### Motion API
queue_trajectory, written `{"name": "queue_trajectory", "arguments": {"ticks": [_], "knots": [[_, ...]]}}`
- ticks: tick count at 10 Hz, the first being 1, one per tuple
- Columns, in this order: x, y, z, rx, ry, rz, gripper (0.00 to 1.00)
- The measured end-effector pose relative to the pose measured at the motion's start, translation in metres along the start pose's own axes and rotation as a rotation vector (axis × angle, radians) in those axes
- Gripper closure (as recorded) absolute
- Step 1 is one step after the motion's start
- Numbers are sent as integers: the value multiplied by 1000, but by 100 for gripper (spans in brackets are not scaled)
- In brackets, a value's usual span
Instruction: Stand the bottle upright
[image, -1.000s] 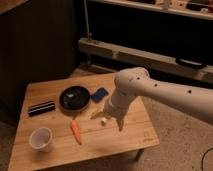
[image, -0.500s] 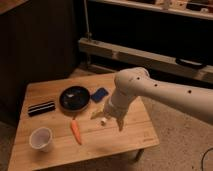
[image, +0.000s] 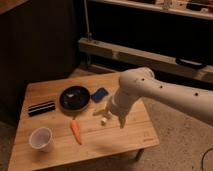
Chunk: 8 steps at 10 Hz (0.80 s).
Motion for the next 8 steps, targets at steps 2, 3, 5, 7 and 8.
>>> {"name": "queue_trajectory", "arguments": {"ticks": [2, 3, 5, 7, 8], "knots": [[11, -9, 3, 27, 77, -10, 20], [10, -15, 7, 13, 110, -21, 20], [6, -26, 25, -36, 182, -53, 20], [4, -28, 40, -78, 222, -87, 20], [7, -30, 54, -95, 215, -109, 20]]}}
